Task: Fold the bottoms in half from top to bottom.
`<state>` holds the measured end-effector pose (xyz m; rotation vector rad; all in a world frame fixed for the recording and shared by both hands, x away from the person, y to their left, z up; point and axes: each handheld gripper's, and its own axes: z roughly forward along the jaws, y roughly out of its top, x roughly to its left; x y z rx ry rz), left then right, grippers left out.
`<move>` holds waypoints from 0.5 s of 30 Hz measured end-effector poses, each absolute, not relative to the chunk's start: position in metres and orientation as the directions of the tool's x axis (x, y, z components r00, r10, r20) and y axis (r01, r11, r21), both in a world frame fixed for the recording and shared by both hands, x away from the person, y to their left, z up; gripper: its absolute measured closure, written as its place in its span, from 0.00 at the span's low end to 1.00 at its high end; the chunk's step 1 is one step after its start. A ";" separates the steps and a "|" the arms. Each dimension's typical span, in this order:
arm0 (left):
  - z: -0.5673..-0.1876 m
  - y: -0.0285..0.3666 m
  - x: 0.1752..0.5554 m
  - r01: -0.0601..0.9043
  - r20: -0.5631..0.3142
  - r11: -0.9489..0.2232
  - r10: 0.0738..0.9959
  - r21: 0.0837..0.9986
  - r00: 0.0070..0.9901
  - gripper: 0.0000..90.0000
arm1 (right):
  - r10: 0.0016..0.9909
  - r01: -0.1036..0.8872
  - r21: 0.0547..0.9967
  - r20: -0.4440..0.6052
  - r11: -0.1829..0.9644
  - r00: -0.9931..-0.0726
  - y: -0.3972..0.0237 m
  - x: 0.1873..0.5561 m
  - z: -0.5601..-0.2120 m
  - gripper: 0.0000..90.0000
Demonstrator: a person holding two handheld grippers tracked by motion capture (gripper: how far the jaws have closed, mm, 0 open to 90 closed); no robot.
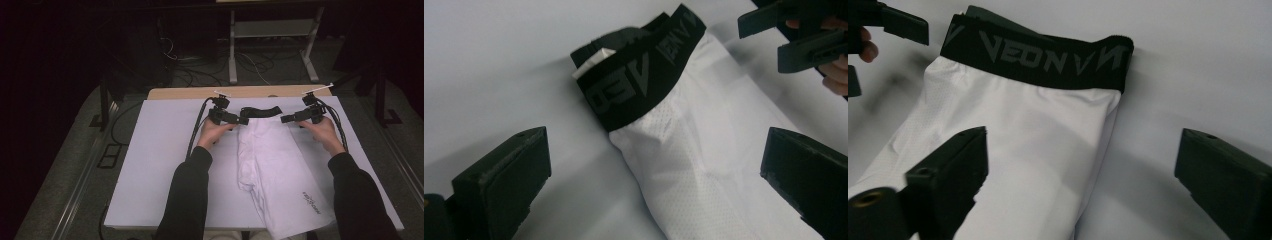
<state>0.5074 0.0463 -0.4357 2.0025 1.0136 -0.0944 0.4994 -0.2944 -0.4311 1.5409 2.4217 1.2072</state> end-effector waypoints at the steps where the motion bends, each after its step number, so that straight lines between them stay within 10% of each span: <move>1: -0.437 0.046 0.507 0.690 -0.416 -0.298 0.619 0.660 0.666 0.00 | 0.776 0.762 0.612 0.367 0.214 -0.513 -0.295 0.500 -0.432 0.10; 15: -0.451 0.036 0.507 0.720 -0.459 -0.319 0.598 0.616 0.658 0.04 | 0.757 0.793 0.554 0.397 0.253 -0.519 -0.292 0.500 -0.442 0.36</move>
